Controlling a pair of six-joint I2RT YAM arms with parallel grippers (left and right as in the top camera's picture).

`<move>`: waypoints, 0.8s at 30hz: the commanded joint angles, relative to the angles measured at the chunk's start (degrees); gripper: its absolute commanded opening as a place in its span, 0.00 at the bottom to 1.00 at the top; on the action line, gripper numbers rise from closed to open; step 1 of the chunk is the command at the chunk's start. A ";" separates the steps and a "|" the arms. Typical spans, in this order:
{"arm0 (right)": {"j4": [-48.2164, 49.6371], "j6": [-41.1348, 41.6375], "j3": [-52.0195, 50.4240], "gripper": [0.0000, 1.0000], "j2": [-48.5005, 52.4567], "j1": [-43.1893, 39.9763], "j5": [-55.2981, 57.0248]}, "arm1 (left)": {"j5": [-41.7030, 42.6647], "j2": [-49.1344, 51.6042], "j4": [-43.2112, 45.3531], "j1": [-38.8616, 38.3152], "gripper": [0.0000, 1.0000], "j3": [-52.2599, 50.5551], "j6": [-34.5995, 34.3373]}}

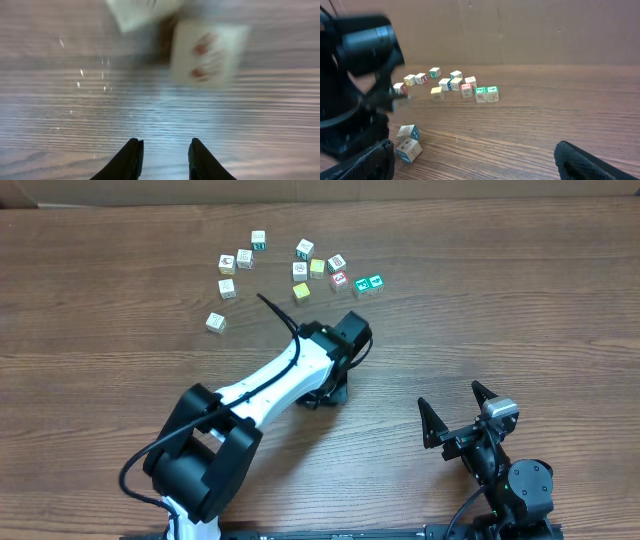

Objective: Form a circle
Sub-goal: 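Raise the left arm and pull it back to the left side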

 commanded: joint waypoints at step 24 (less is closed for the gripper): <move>1.64 0.22 -0.17 1.00 -0.68 -0.44 -0.11 | -10.93 -19.71 -6.36 18.16 0.12 8.48 7.37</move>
